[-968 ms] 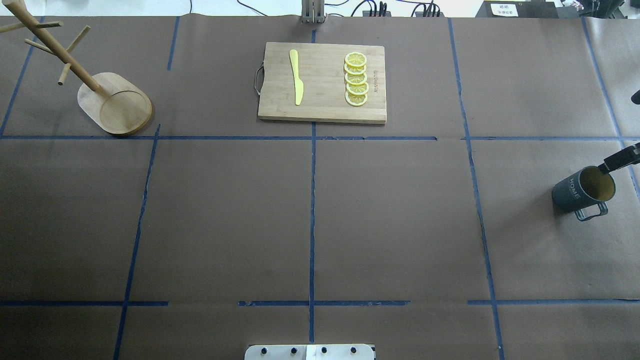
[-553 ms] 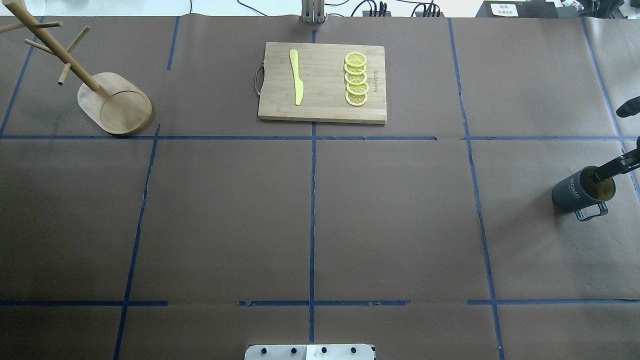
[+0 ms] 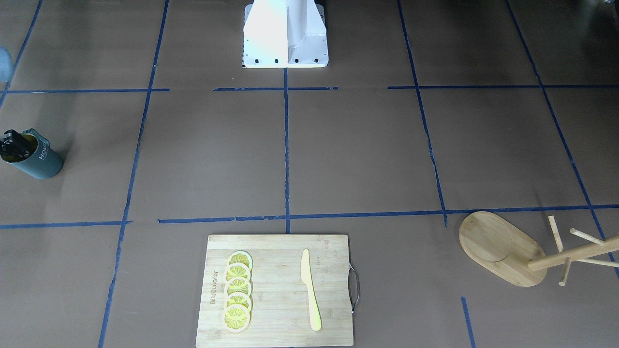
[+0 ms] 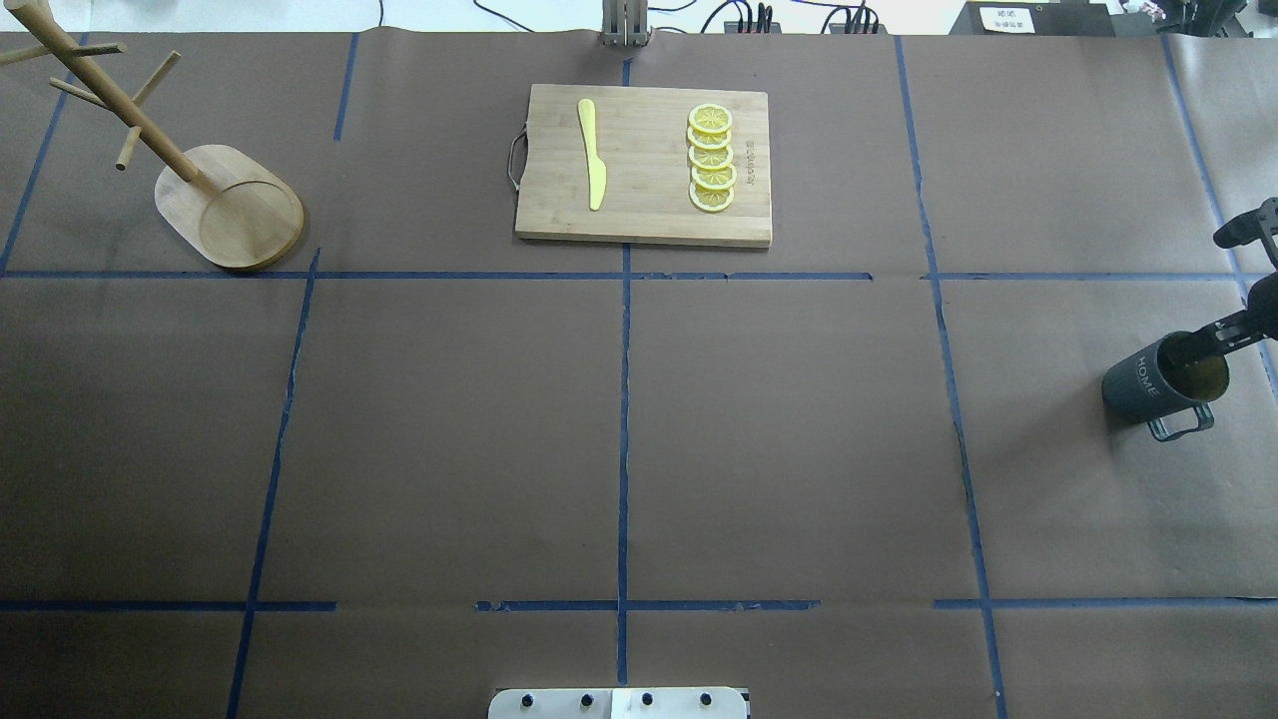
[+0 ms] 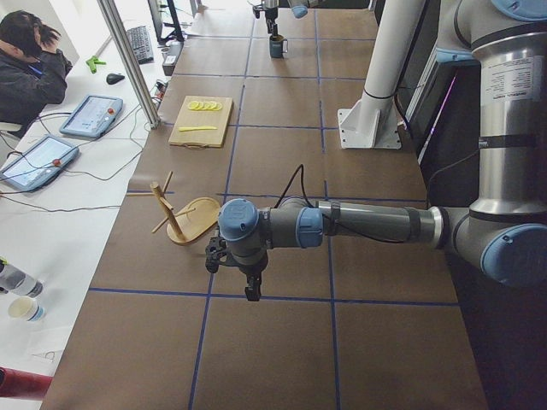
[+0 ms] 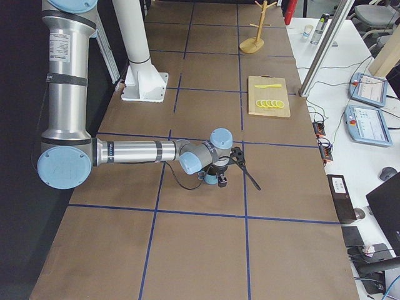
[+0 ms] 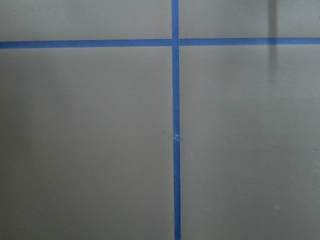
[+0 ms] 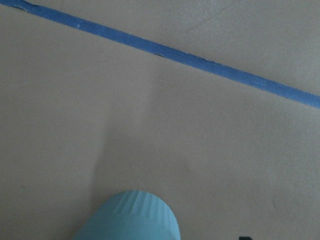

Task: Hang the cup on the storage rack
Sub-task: 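Grasp the teal mug by its rim with the right gripper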

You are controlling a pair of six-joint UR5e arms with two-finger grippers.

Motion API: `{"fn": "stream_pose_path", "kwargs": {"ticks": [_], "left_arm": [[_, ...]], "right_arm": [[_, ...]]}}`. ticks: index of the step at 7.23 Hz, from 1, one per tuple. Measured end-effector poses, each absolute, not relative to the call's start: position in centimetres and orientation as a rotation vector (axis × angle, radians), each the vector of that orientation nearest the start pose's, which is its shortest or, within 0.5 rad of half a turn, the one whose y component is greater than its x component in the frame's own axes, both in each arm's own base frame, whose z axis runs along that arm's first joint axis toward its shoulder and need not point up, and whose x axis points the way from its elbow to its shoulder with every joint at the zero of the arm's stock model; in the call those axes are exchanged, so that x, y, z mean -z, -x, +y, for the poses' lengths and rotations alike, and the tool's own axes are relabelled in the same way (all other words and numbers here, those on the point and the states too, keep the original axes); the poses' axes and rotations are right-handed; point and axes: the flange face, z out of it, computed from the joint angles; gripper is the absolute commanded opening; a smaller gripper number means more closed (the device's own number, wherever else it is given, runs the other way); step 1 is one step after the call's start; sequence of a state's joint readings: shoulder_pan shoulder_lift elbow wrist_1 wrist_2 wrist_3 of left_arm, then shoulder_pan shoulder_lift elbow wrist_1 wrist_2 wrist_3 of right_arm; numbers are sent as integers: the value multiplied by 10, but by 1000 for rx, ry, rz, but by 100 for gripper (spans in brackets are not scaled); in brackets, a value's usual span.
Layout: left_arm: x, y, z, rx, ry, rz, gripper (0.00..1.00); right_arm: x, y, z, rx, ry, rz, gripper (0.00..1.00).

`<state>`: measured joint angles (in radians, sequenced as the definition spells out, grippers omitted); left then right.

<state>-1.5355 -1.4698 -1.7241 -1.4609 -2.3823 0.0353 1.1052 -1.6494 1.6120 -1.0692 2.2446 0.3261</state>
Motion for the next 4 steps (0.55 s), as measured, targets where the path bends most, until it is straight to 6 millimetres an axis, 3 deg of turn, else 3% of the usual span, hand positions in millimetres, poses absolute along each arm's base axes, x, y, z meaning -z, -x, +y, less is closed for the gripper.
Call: {"fn": "stream_pose_path", "kwargs": {"ticks": [4], "left_arm": [[-639,45,-446,-43,54,811,100]], "right_arm": [[-625,154,-462,295,-168,-781,0]]}}
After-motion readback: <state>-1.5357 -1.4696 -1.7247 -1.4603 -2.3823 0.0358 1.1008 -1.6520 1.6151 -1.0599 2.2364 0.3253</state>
